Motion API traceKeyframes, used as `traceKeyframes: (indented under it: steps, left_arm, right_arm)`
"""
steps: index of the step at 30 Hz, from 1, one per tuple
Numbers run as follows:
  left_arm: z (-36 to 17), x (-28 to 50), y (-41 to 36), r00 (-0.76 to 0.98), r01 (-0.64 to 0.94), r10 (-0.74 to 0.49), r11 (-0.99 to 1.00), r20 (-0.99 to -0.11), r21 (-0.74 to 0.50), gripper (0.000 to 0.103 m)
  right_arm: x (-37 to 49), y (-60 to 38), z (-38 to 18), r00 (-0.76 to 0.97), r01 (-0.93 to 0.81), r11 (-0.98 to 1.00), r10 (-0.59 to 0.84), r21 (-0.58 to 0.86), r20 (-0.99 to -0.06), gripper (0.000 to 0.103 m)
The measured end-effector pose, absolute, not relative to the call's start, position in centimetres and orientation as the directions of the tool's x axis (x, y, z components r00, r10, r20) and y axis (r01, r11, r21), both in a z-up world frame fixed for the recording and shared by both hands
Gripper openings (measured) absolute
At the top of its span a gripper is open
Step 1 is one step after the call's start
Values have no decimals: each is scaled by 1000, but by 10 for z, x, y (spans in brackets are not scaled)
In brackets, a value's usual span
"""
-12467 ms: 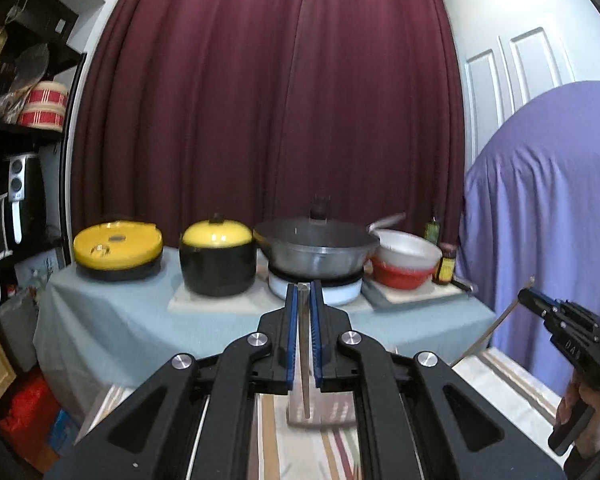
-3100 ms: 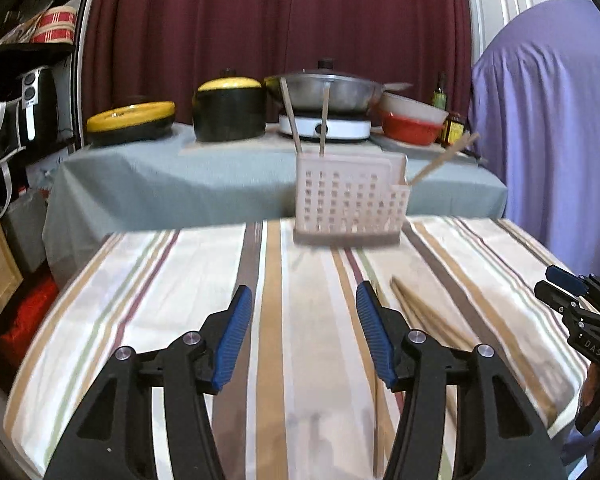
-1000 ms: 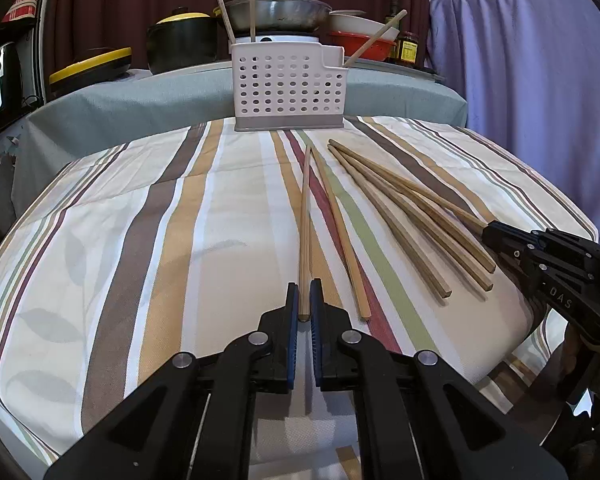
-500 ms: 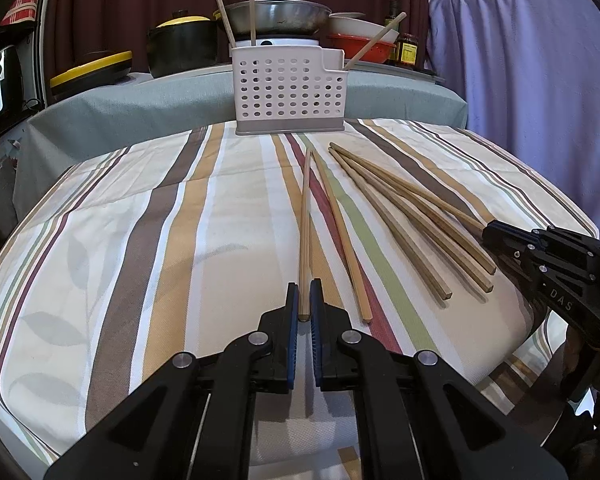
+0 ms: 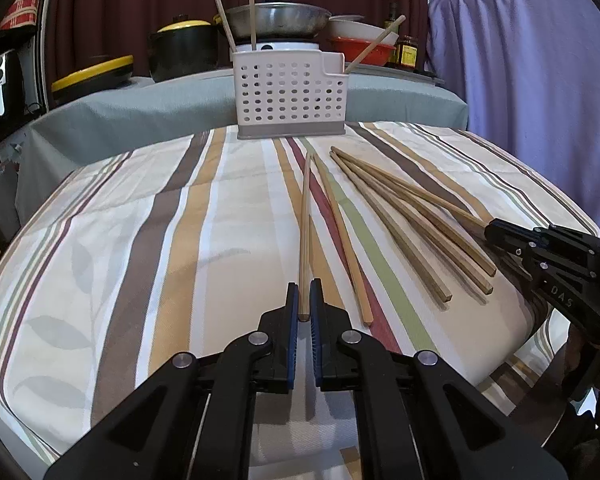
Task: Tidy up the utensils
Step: 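Lift both held chopsticks and carry them over the white basket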
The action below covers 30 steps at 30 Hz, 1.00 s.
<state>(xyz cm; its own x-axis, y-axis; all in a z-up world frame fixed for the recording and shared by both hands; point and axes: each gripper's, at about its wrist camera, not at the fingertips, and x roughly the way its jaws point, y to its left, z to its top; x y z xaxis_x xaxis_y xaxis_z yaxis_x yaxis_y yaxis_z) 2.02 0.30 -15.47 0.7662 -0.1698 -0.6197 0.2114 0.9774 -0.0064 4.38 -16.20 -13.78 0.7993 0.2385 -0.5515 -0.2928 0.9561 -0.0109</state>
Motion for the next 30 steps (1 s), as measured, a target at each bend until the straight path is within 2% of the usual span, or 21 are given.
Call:
traceKeyframes:
  steps: [10, 21, 30]
  left_arm:
    - [-125, 13, 8, 831, 187, -148, 982, -536, 19, 7]
    - [-66, 5, 19, 917, 160, -147, 987, -371, 6, 7]
    - [-25, 2, 23, 946, 159, -150, 987, -286, 9, 6]
  right_arm:
    - [36, -166, -98, 859, -263, 963, 211, -49, -466, 6]
    - [28, -175, -44, 916, -229, 972, 198, -49, -349, 6]
    - [24, -177, -15, 934, -220, 974, 196, -49, -298, 6]
